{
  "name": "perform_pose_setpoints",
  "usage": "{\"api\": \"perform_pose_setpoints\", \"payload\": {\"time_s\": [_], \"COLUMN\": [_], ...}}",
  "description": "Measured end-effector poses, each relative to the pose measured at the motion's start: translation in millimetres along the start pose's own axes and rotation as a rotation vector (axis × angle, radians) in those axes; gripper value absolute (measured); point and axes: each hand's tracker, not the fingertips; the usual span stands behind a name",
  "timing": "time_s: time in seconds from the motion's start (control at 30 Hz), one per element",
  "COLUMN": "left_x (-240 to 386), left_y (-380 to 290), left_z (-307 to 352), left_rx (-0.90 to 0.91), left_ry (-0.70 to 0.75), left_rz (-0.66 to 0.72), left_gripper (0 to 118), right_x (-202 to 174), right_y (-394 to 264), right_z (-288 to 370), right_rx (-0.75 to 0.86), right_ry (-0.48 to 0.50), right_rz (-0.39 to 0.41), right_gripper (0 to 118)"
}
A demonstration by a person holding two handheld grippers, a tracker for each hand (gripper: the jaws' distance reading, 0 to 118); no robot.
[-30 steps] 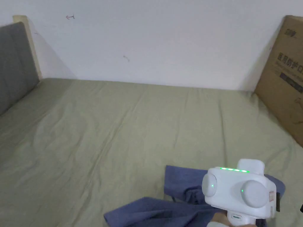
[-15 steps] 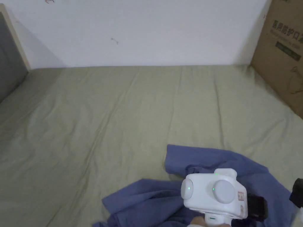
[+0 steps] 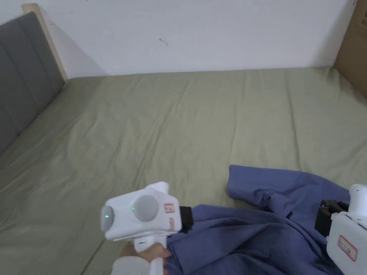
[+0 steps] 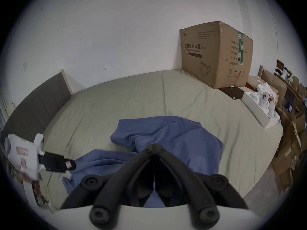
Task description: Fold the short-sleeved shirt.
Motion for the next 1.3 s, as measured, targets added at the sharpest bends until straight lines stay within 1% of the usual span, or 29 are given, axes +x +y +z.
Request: {"api": "perform_pose_setpoints", "payload": {"time_s": [0.03,0.07,0.1,0.13,0.27,0.3,0.33,0.4,0.47,0.53,0.57,0.6,0.67,0.7,0.77,0.8,0.83,0.87,0.9,0.93,0.97,1.03,1.07,1.1,1.13,1.2,1.23,1.27,1.3], "left_x": [-9.7,-16.7,-22.5,-25.4,-21.0,-18.9,-14.2,3.1,13.1,9.6,5.4,2.1,-5.4,-15.8,-15.5,-13.6,-18.3,-15.4,-11.6,-7.7,-10.5,-4.0,-1.4,-4.1,-2.1,-1.4,-2.9,-2.6,-1.0], "left_y": [9.6,16.7,23.9,30.2,40.4,38.4,33.7,26.3,19.3,16.7,17.1,19.5,23.9,25.2,26.9,27.3,26.2,26.7,27.1,27.4,25.7,26.0,26.7,26.0,27.2,28.7,28.4,29.5,30.6], "left_z": [-3.9,-9.7,-20.1,-28.7,-69.7,-80.8,-86.0,-84.3,-80.4,-74.2,-67.5,-60.2,-48.7,-41.5,-28.1,-21.5,-15.8,-9.8,-3.1,3.5,8.1,17.1,20.0,22.0,24.2,26.8,27.8,27.0,25.4], "left_rx": [-0.004,-0.023,-0.052,-0.087,-0.143,-0.177,-0.177,-0.123,-0.058,-0.033,-0.021,0.005,-0.021,-0.005,0.015,0.023,0.039,0.053,0.066,0.079,0.093,0.115,0.120,0.126,0.127,0.134,0.133,0.131,0.130], "left_ry": [0.019,0.034,0.050,0.072,0.066,0.081,0.156,0.248,0.266,0.275,0.270,0.260,0.145,0.127,0.108,0.098,0.080,0.069,0.071,0.079,0.076,0.066,0.065,0.062,0.062,0.049,0.044,0.043,0.051], "left_rz": [0.040,0.068,0.100,0.105,0.080,0.087,0.073,-0.013,-0.075,-0.055,-0.047,-0.004,0.067,0.087,0.111,0.109,0.094,0.072,0.056,0.046,0.040,0.005,-0.001,-0.010,-0.018,-0.015,-0.013,-0.014,-0.027], "left_gripper": [78,94,99,96,95,90,88,84,72,48,31,1,1,1,1,1,1,1,1,1,1,1,1,1,1,1,1,1,1], "right_x": [-0.3,0.0,4.0,5.8,19.4,24.2,29.0,38.5,49.4,61.4,67.8,75.5,84.2,85.8,82.9,79.1,75.9,73.7,68.1,65.4,61.1,52.5,49.9,48.5,46.8,47.6,49.0,50.1,52.9], "right_y": [0.5,0.6,0.0,0.0,-2.5,-2.4,-2.7,-3.3,-1.7,1.1,6.1,14.1,31.3,43.8,66.3,77.5,91.4,102.5,113.3,121.4,124.8,123.4,117.5,109.8,101.8,85.6,81.8,87.1,90.5], "right_z": [-0.9,-1.3,-4.5,-6.1,-14.7,-17.4,-19.2,-22.1,-27.8,-33.5,-37.7,-43.4,-58.4,-71.5,-99.2,-115.8,-134.3,-152.1,-172.4,-195.8,-218.4,-270.4,-291.1,-311.9,-324.6,-340.2,-342.8,-339.9,-335.0], "right_rx": [-0.001,-0.003,-0.005,-0.007,-0.027,-0.035,-0.042,-0.045,-0.052,-0.059,-0.067,-0.071,-0.070,-0.088,-0.133,-0.123,-0.154,-0.188,-0.217,-0.252,-0.299,-0.428,-0.461,-0.517,-0.576,-0.677,-0.650,-0.628,-0.639], "right_ry": [0.003,0.007,0.008,0.006,-0.018,-0.027,-0.033,-0.055,-0.082,-0.089,-0.078,-0.050,-0.003,0.018,0.108,0.124,0.163,0.205,0.250,0.286,0.259,0.142,0.093,0.086,0.078,0.139,0.114,0.126,0.116], "right_rz": [0.002,0.002,0.003,0.003,-0.001,-0.008,-0.013,-0.015,-0.027,-0.047,-0.065,-0.091,-0.083,-0.058,0.054,0.107,0.155,0.179,0.215,0.267,0.305,0.425,0.464,0.504,0.500,0.492,0.477,0.434,0.409], "right_gripper": [0,0,0,0,0,0,0,0,0,0,0,0,0,0,2,26,60,87,96,96,96,96,96,96,96,95,95,94,86]}}
